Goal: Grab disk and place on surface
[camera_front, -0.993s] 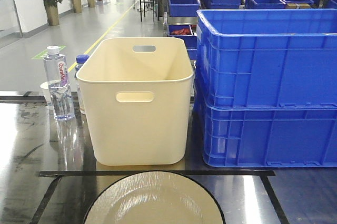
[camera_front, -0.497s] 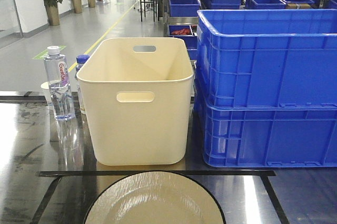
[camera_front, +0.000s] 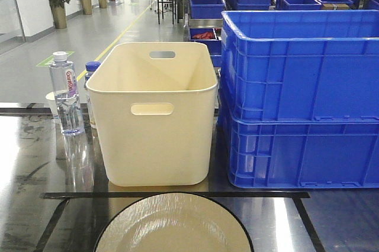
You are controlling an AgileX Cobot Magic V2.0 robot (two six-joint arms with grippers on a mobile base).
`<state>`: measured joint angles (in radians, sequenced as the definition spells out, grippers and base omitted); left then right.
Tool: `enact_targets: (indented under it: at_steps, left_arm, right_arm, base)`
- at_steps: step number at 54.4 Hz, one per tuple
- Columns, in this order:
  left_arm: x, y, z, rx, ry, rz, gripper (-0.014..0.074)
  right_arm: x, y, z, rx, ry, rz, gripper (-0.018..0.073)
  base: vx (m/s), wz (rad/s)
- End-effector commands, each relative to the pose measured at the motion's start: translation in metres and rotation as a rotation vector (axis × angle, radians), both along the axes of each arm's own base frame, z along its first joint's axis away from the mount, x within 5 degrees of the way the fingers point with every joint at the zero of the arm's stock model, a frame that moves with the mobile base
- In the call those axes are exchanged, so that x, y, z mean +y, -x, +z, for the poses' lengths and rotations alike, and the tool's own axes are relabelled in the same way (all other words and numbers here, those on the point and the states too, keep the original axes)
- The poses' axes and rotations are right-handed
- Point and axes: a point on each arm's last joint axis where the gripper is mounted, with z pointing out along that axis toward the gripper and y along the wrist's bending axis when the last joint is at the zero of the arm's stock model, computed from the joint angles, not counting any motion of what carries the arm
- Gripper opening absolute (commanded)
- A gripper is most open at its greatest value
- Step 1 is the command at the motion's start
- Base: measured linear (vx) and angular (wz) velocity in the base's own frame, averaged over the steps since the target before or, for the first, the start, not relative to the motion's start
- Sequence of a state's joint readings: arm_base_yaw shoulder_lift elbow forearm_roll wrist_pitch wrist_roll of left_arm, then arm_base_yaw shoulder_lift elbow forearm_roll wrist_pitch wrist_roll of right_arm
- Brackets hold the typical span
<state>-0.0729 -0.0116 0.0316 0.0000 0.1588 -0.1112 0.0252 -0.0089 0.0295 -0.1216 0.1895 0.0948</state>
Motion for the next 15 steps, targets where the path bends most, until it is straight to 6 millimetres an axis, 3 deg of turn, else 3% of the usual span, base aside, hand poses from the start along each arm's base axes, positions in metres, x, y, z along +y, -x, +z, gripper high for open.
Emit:
enact_targets:
  at_steps: [1,15]
  left_arm:
    - [-0.0003,0.0016,0.0154,-0.119,0.015,-0.008,0.0001]
    - [-0.0003,0.0016,0.0154,-0.119,0.015,-0.008,0.0001]
  right_arm:
    - [0.0006,-0.0003,0.0051,-0.079,0.010,0.005,-0.0008]
    - [0.0006,-0.0003,0.0051,-0.079,0.010,0.005,-0.0008]
  base:
    - [0.00,0.00]
    - [0.00,0.00]
